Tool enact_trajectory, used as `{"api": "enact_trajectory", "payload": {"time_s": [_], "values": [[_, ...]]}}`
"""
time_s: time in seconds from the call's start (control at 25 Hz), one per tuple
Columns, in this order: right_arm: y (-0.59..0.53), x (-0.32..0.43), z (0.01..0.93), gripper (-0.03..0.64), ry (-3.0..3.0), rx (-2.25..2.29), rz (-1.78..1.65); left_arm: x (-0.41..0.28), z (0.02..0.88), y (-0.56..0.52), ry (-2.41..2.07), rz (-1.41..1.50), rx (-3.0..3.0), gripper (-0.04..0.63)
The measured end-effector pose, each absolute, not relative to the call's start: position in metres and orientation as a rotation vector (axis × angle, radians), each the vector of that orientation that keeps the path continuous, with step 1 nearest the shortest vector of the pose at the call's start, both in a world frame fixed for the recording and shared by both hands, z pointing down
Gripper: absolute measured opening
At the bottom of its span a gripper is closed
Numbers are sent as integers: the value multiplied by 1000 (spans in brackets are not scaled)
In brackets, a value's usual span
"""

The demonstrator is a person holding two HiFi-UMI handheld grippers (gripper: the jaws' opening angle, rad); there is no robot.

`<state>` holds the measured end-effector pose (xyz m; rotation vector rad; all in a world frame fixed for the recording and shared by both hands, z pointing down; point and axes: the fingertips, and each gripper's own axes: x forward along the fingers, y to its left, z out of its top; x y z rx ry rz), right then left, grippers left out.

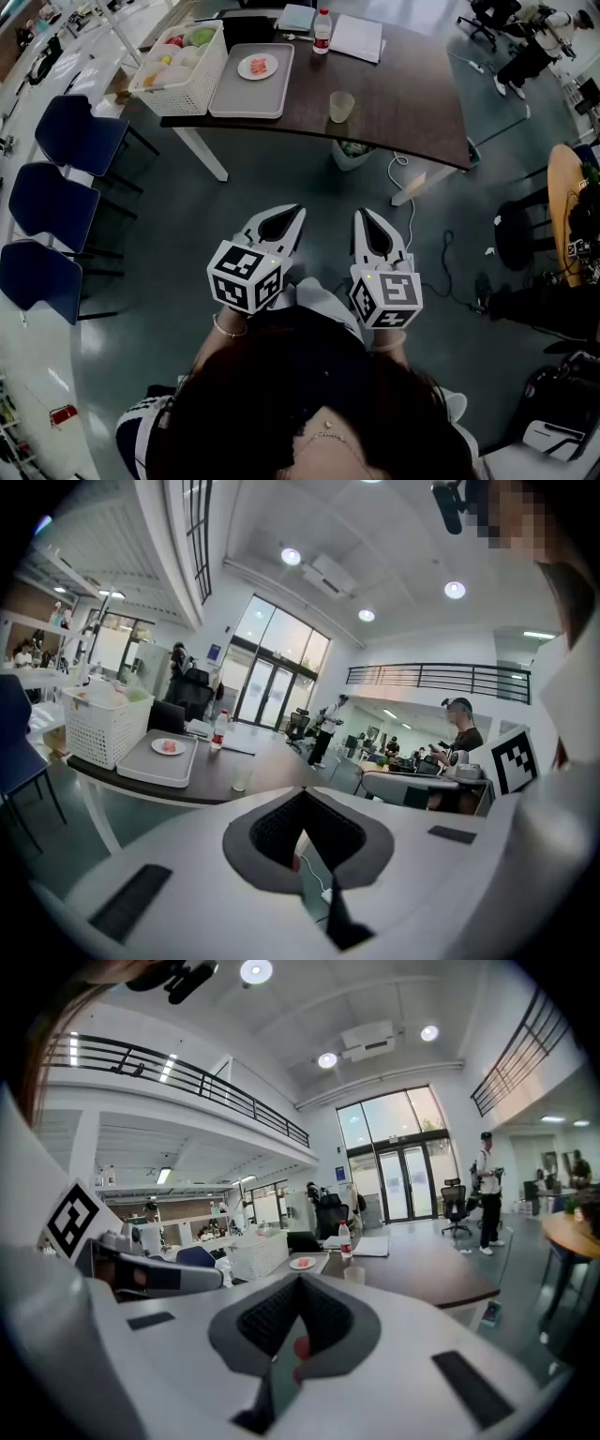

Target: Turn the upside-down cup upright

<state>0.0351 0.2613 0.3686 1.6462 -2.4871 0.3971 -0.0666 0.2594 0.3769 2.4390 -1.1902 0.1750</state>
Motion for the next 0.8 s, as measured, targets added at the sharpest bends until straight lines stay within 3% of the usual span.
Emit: {"api": "enact_trajectory", "payload": {"time_s": [0.8], "values": [[223,60,362,15,-2594,1570,306,-37,380,225,-1269,180,2410,2]]}}
